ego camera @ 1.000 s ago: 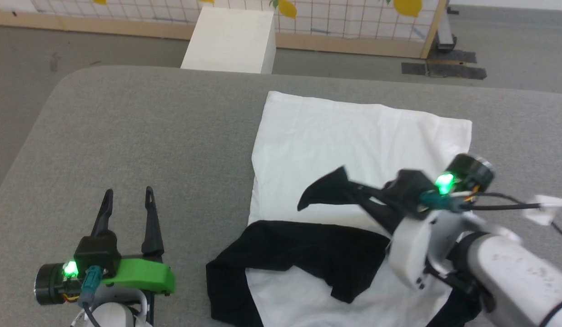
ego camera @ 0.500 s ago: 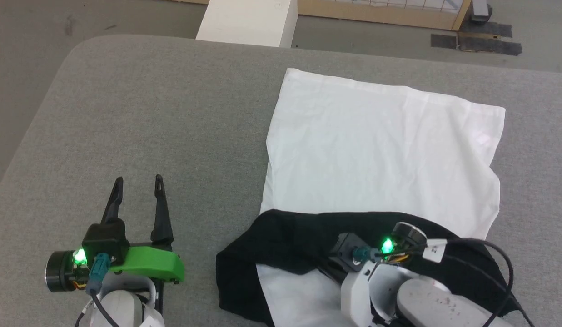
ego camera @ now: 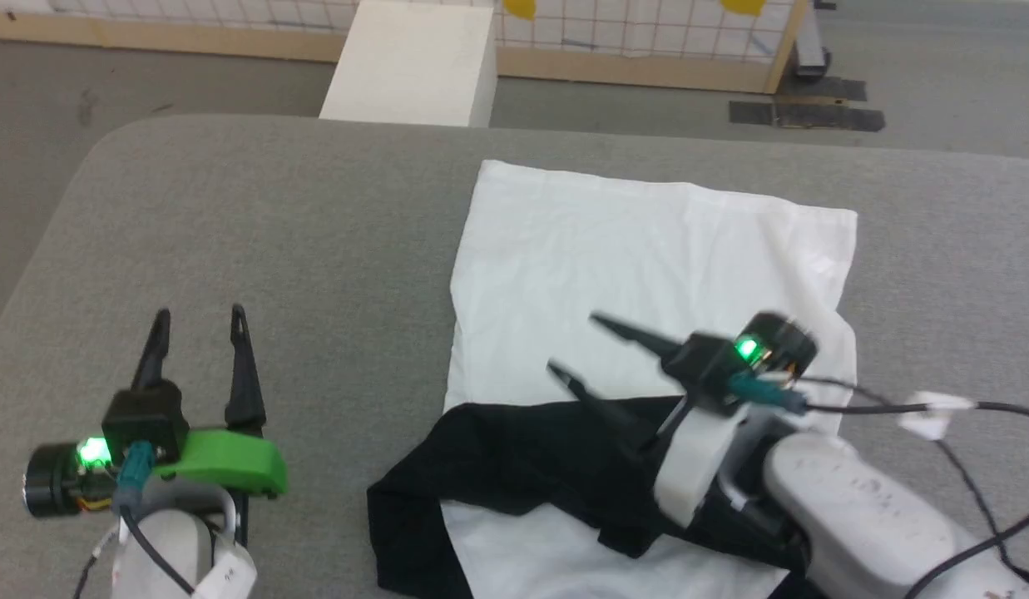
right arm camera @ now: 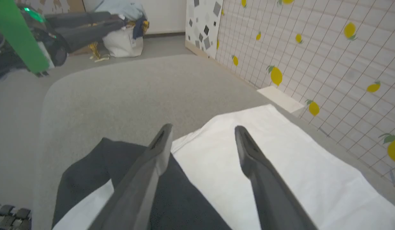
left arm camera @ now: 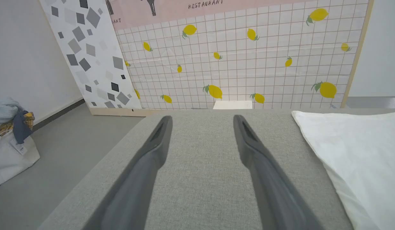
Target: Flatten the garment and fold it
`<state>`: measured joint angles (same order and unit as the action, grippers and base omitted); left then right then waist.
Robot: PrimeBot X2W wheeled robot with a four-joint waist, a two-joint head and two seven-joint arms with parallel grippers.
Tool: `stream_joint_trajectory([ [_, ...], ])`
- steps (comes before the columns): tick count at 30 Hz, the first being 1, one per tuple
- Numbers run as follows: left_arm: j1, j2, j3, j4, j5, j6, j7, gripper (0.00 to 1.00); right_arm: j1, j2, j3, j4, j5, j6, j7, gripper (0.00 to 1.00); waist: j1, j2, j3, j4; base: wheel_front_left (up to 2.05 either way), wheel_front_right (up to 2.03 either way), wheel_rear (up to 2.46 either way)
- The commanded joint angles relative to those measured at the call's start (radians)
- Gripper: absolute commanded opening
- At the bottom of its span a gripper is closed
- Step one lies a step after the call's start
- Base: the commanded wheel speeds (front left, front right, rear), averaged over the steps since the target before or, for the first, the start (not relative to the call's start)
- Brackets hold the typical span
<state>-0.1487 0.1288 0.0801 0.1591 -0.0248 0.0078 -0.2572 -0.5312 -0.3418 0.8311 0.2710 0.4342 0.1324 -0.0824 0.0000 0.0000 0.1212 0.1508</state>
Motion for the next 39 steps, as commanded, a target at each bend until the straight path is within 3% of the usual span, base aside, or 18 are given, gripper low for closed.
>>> stream_joint_trajectory([
  [1, -0.044, 0.016, -0.002, 0.009, 0.011, -0.012, -0.005, 1.0, 0.014, -0.009, -0.051, -0.037, -0.018, -0.002, -0.021, 1.0, 0.0, 0.0, -0.03, -0.038, 0.0, 0.0, 0.0],
  [6, -0.163, 0.052, -0.026, 0.086, 0.024, -0.039, -0.005, 1.0, 0.09, 0.004, -0.276, -0.154, -0.103, -0.002, -0.064, 1.0, 0.0, 0.0, -0.018, -0.069, 0.0, 0.0, 0.0],
  [10, -0.318, 0.072, -0.066, 0.197, 0.035, -0.07, 0.021, 1.0, 0.166, 0.063, -0.471, -0.231, -0.189, -0.002, -0.109, 1.0, 0.0, 0.0, 0.018, -0.098, 0.0, 0.0, 0.0],
  [18, -0.598, 0.126, -0.148, 0.366, 0.061, -0.117, 0.118, 1.0, 0.279, 0.215, -0.733, -0.351, -0.268, -0.002, -0.164, 1.0, 0.0, 0.0, 0.114, -0.167, 0.0, 0.0, 0.0],
  [23, -0.758, 0.147, -0.202, 0.478, 0.038, -0.134, 0.19, 1.0, 0.347, 0.265, -0.813, -0.432, -0.282, -0.002, -0.176, 1.0, 0.0, 0.0, 0.192, -0.205, 0.0, 0.0, 0.0],
  [27, -0.879, 0.157, -0.305, 0.572, -0.015, -0.138, 0.296, 1.0, 0.386, 0.283, -0.842, -0.482, -0.286, -0.002, -0.178, 1.0, 0.0, 0.0, 0.263, -0.238, 0.0, 0.0, 0.0],
  [32, -1.009, 0.2, -0.465, 0.662, -0.192, -0.138, 0.515, 1.0, 0.392, 0.29, -0.815, -0.526, -0.304, -0.002, -0.179, 1.0, 0.0, 0.0, 0.353, -0.293, 0.0, 0.0, 0.0],
  [39, -1.102, 0.289, -0.648, 0.666, -0.455, -0.138, 0.811, 1.0, 0.358, 0.291, -0.784, -0.532, -0.324, -0.002, -0.179, 1.0, 0.0, 0.0, 0.426, -0.341, 0.0, 0.0, 0.0],
])
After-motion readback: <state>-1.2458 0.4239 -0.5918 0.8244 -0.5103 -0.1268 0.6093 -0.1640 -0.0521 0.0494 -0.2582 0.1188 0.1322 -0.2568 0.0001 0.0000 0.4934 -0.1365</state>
